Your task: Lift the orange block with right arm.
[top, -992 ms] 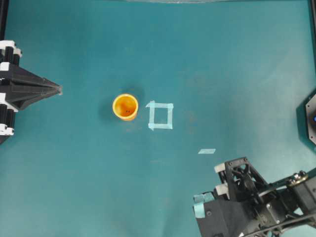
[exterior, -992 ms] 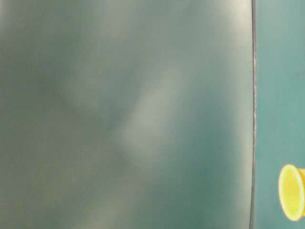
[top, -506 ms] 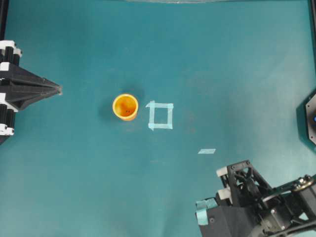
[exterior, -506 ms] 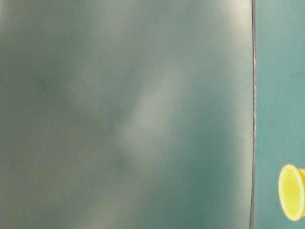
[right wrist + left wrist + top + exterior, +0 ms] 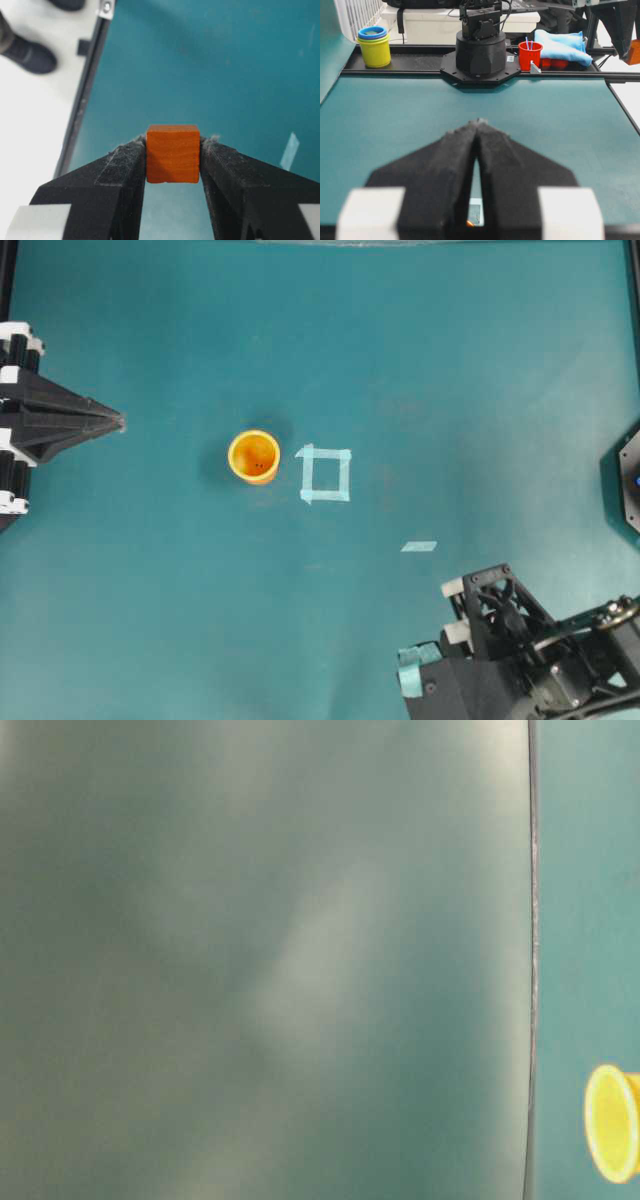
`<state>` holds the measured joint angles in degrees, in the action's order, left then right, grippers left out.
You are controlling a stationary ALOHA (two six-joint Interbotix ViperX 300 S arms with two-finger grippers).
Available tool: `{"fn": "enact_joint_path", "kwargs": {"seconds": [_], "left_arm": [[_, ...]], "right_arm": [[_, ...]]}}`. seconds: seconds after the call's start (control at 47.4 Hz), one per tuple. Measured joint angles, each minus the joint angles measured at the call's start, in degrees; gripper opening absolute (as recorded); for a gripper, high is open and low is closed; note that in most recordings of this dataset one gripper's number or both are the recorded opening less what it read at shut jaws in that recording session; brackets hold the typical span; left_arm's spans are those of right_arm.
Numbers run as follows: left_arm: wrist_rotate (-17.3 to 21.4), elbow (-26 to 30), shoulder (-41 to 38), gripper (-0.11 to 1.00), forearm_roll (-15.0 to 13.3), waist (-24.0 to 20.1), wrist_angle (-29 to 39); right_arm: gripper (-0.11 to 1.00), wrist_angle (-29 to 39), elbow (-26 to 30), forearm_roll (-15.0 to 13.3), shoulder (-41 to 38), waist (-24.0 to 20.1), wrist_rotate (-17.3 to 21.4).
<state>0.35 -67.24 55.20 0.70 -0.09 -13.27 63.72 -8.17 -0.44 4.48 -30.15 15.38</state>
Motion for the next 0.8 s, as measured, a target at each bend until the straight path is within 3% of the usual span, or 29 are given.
{"fn": "enact_joint_path", "kwargs": {"seconds": [0.506,0.802], "left_arm": [[0.0,0.0,0.0,0.0,0.0,0.0,0.0],[0.0,0.0,0.0,0.0,0.0,0.0,0.0]], "right_arm": [[0.41,0.18,0.0,-3.43,0.0,0.09,0.09],[0.41,0.26,0.0,-3.78,0.0,0.0,0.09]]}}
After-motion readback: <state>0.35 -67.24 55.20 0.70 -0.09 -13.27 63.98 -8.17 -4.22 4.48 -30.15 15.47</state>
